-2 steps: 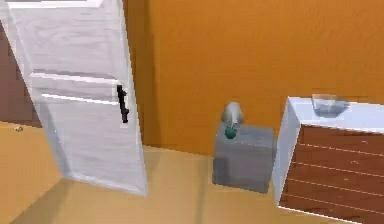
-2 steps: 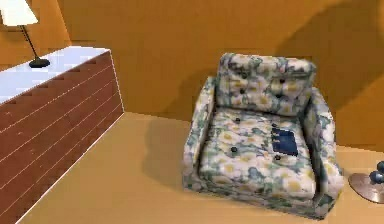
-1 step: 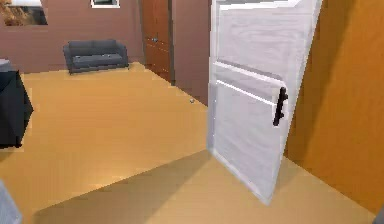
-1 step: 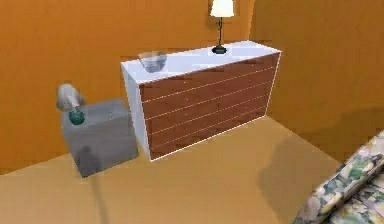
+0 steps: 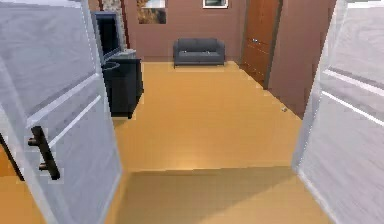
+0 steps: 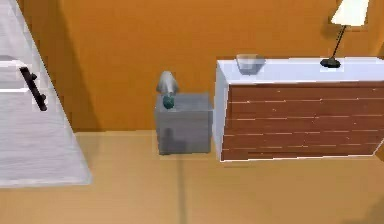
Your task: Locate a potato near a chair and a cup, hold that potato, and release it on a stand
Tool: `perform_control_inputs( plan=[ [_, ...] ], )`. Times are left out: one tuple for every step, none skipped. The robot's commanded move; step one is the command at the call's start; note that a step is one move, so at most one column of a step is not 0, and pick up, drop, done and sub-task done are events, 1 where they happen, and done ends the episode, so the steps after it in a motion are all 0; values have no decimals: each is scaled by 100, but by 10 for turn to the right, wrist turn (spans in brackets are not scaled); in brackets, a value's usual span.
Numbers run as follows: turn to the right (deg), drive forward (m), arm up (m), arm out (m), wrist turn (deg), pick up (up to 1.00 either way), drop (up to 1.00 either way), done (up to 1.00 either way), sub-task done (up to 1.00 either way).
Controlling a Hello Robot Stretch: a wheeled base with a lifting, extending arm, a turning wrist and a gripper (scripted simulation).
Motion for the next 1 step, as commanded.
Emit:
perform_control_inputs(
  plan=[
    [0,50,0,0,0,0,0,0,0]
  ],
)
